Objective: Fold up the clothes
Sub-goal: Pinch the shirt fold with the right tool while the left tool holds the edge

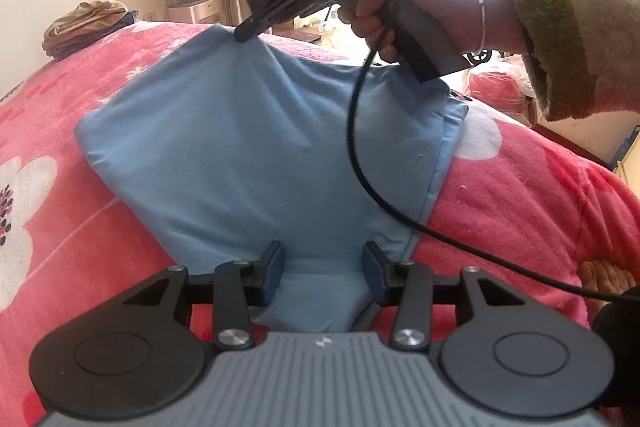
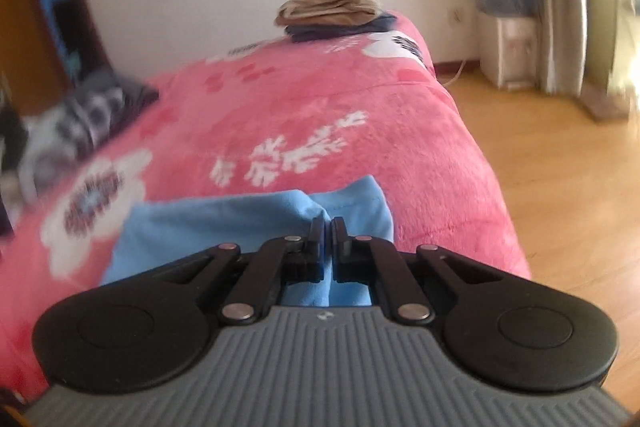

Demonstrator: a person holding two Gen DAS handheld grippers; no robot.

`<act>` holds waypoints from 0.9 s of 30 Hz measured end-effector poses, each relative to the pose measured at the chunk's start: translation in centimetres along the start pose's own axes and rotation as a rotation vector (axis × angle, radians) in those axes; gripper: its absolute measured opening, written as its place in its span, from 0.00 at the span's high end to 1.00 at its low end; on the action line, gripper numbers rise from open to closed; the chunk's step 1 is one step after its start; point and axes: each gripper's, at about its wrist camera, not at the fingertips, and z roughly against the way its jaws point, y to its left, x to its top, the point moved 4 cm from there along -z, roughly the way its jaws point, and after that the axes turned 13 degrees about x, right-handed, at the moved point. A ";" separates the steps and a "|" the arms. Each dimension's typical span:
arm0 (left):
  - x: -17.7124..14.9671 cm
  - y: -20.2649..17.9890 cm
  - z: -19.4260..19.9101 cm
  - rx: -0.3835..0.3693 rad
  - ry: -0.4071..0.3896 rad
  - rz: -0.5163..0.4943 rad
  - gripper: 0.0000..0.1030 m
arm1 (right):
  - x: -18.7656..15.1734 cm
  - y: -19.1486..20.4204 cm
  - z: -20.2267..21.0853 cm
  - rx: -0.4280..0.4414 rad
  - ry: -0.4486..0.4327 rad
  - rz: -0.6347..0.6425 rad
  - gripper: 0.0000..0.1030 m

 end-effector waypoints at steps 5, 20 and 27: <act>0.0 0.1 0.0 0.003 0.003 -0.003 0.55 | 0.1 -0.5 0.2 -0.003 -0.017 -0.030 0.99; -0.1 0.0 0.0 0.007 0.001 -0.007 0.52 | -0.4 -1.6 0.5 -0.067 -0.049 -0.060 0.99; -0.2 0.1 0.0 0.008 -0.002 -0.006 0.52 | -1.3 -3.9 0.1 0.003 -0.016 -0.166 0.96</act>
